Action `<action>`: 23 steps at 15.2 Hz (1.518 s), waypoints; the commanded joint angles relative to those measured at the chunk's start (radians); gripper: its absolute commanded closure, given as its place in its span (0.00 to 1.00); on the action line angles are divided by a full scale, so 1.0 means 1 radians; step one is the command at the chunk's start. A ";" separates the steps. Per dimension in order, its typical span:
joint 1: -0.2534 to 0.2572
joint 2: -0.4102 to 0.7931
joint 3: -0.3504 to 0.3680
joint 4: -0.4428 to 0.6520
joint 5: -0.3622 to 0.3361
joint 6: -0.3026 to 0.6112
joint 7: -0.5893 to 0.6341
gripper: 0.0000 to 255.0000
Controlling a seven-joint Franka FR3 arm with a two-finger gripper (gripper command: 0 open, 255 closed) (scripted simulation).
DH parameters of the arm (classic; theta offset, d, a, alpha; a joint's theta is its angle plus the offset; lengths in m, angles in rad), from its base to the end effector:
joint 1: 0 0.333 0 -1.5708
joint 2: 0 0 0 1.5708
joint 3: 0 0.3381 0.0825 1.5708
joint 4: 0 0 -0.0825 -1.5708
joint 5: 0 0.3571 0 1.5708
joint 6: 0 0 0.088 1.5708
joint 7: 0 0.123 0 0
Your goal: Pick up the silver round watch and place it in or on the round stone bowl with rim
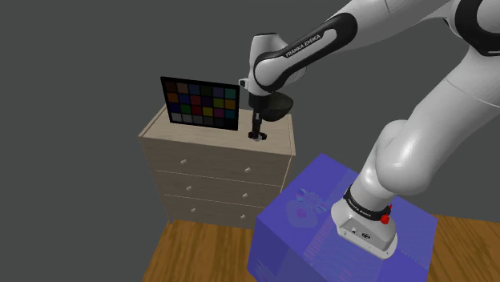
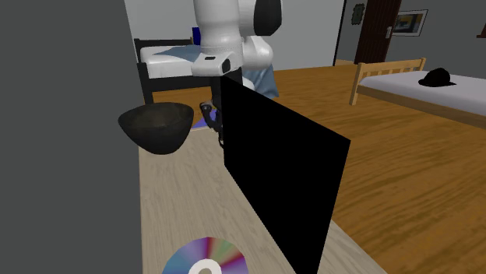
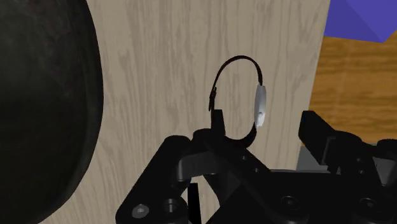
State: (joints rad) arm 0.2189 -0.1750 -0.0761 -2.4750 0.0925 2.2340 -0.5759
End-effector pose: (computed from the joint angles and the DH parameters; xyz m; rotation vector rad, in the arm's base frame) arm 0.4186 0.0641 0.3753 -2.8795 -0.9877 0.0720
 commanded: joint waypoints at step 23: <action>-0.004 -0.099 0.003 0.104 -0.018 -0.202 0.025 1.00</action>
State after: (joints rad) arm 0.2145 -0.2693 -0.0738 -2.3817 0.0749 2.0480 -0.5536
